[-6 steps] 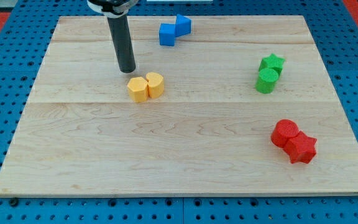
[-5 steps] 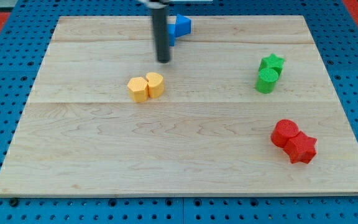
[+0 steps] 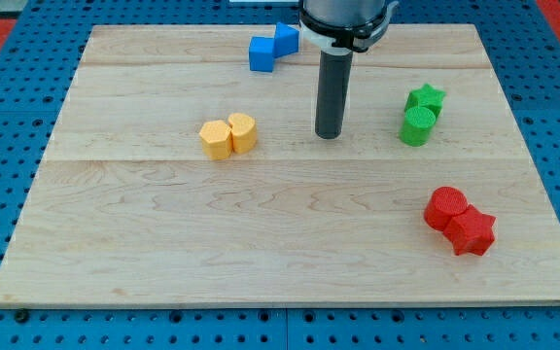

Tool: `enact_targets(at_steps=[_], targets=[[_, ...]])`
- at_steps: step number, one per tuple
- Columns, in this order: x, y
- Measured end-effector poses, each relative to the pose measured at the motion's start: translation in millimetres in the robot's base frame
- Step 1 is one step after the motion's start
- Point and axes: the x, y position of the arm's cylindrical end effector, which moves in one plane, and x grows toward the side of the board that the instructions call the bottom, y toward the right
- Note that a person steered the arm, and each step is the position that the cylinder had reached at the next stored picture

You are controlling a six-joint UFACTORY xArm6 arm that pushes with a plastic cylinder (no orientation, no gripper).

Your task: Move your arm closer to the red circle

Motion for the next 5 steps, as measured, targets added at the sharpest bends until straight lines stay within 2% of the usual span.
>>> enact_targets(at_steps=[2, 5], targets=[[4.7, 43.0], [79.1, 170.6]])
